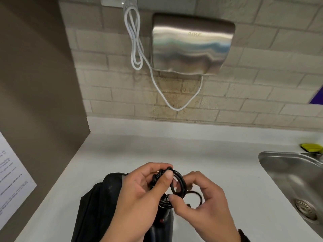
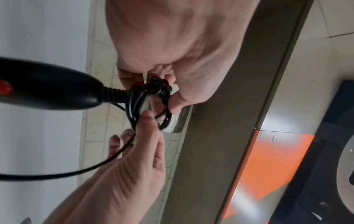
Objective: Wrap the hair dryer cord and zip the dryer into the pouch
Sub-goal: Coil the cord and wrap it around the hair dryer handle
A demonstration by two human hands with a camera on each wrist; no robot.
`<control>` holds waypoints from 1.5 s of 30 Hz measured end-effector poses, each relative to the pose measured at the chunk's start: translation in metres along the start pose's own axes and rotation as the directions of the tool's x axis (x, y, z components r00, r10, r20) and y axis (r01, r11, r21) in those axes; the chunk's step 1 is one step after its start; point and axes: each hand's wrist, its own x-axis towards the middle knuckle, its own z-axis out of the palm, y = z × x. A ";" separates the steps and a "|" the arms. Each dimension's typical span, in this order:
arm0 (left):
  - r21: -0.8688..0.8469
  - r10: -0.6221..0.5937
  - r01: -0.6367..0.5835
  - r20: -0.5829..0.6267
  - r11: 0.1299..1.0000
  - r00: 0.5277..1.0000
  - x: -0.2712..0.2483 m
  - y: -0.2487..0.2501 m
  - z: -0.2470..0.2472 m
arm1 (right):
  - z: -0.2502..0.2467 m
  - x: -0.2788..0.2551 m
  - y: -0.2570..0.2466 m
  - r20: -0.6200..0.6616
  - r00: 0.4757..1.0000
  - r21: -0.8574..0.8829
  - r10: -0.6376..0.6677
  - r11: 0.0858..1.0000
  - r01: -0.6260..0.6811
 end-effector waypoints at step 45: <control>-0.019 0.036 -0.034 0.156 0.999 0.987 0.024 0.000 -0.015 | -0.049 -0.002 -0.026 0.360 0.857 0.852 0.369 0.243 -0.463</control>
